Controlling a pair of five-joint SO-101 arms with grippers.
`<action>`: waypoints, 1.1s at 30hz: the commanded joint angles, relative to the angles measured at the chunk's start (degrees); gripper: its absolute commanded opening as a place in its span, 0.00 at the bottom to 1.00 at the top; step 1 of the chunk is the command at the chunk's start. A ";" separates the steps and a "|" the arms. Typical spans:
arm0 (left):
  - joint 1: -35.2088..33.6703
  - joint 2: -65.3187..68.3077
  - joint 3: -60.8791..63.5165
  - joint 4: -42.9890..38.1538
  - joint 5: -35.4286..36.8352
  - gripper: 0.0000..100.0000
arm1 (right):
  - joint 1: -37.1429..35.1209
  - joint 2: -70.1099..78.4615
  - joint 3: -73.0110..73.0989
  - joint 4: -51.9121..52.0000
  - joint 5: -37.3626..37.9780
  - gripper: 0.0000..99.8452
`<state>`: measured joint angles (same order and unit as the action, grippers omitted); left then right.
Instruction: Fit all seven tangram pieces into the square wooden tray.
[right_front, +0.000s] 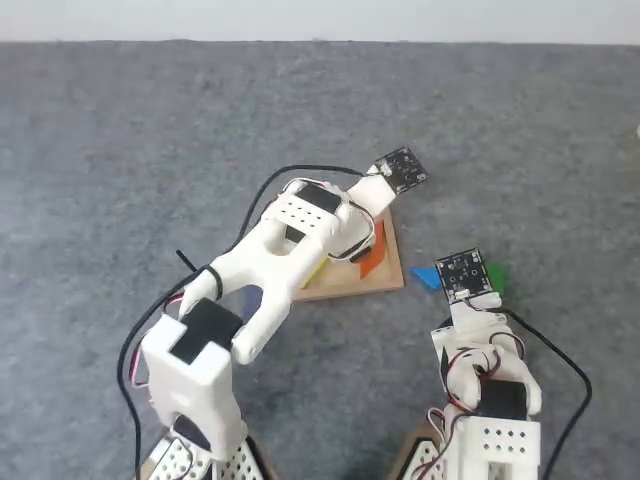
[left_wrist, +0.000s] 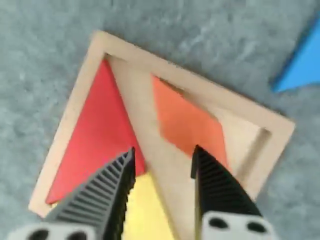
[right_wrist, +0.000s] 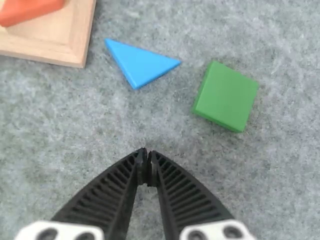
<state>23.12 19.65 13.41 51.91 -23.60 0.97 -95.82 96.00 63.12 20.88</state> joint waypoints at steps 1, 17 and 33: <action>0.44 0.70 -1.54 -1.67 0.18 0.18 | -0.13 -0.66 0.88 0.13 0.53 0.01; 0.44 13.27 -26.68 10.37 0.44 0.18 | -0.13 -0.66 0.88 0.13 0.53 0.01; 7.03 -8.09 2.24 3.96 1.85 0.18 | -0.13 -0.66 0.88 0.13 0.53 0.01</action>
<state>30.24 16.22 12.62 59.03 -22.37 0.97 -95.82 96.00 63.12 20.88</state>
